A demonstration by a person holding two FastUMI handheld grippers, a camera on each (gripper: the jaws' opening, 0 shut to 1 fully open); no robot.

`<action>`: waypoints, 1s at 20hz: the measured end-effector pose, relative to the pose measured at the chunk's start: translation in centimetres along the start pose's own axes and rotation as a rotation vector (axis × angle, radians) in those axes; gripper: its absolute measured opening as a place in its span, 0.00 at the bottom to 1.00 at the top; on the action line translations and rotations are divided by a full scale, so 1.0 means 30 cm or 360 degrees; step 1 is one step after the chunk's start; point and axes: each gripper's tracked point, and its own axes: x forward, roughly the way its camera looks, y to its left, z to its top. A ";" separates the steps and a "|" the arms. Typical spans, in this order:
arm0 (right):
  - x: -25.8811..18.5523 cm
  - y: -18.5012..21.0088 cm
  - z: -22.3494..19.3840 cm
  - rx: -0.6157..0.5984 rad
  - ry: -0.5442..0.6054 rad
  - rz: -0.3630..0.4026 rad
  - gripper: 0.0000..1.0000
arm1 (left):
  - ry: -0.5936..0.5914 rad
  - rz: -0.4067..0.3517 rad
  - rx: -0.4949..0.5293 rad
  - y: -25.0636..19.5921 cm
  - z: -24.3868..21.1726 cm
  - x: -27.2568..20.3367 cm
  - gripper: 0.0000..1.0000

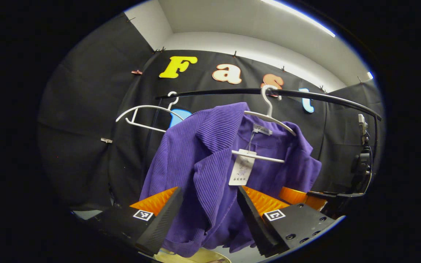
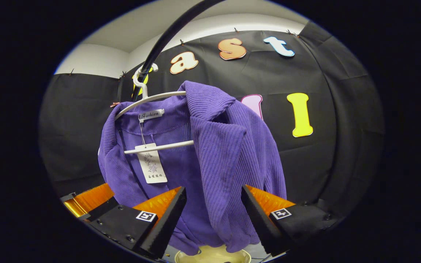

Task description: Grasp the clothes on the hanger with both hands and then place them into the laundry hamper below.

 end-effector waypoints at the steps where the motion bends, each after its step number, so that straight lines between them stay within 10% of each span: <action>1: 0.017 0.008 -0.007 -0.0003 0.0016 0.0020 0.98 | 0.0024 0.0011 -0.0001 0.001 -0.020 0.024 0.94; 16: 0.170 0.018 -0.017 0.0071 0.0045 0.0139 0.98 | 0.0066 0.0101 0.0029 -0.028 -0.088 0.288 0.92; 20: 0.217 -0.010 -0.019 0.0123 0.0057 0.0138 0.65 | 0.0044 0.0142 0.0011 0.003 -0.078 0.308 0.66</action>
